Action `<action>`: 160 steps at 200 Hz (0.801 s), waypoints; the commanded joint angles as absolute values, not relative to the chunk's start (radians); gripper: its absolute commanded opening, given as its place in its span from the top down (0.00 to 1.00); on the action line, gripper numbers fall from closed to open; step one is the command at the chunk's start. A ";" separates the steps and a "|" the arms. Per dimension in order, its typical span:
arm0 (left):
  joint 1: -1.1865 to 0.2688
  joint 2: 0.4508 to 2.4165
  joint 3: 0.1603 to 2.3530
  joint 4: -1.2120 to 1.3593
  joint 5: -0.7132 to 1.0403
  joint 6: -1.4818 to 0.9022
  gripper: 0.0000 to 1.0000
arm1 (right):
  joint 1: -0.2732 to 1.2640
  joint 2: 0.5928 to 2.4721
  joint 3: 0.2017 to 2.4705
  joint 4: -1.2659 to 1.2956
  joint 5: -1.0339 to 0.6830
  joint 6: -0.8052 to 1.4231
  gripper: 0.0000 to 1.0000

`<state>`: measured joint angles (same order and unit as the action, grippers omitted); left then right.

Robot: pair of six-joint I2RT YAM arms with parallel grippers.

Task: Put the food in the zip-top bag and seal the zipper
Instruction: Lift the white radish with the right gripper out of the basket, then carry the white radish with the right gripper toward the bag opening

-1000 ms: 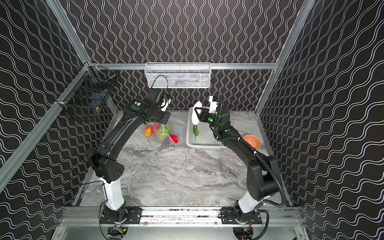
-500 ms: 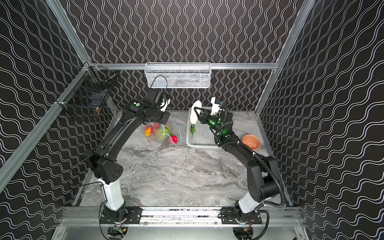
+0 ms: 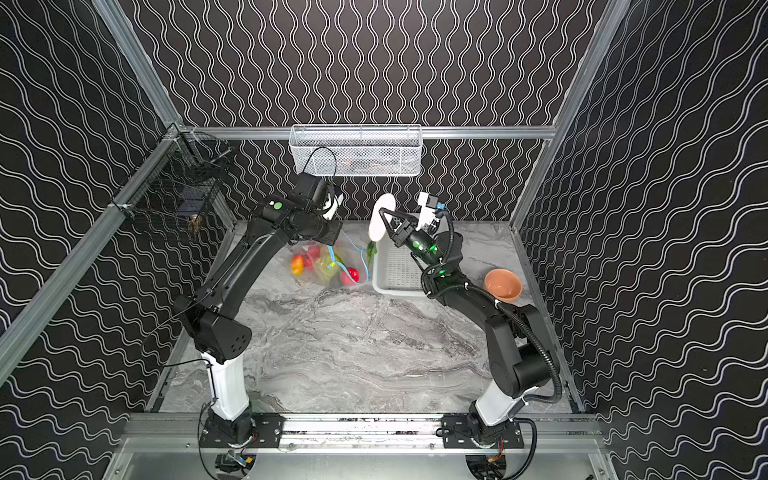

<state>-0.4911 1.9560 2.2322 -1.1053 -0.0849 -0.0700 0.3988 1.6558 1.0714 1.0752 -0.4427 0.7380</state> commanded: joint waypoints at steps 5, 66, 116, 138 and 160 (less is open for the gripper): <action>-0.491 1.951 2.241 -1.109 -0.060 -0.052 1.00 | 0.425 1.678 1.102 1.144 -0.420 0.692 1.00; -0.489 1.965 2.287 -1.126 -0.035 -0.058 1.00 | 0.484 1.755 1.134 1.235 -0.381 0.641 1.00; -0.484 1.983 2.347 -1.144 -0.016 -0.062 1.00 | 0.515 1.827 1.192 1.283 -0.372 0.617 1.00; -0.481 1.983 2.348 -1.144 -0.011 -0.063 1.00 | 0.523 1.860 1.210 1.309 -0.371 0.619 1.00; -0.477 1.985 2.345 -1.145 -0.010 -0.063 1.00 | 0.534 1.883 1.213 1.337 -0.365 0.613 1.00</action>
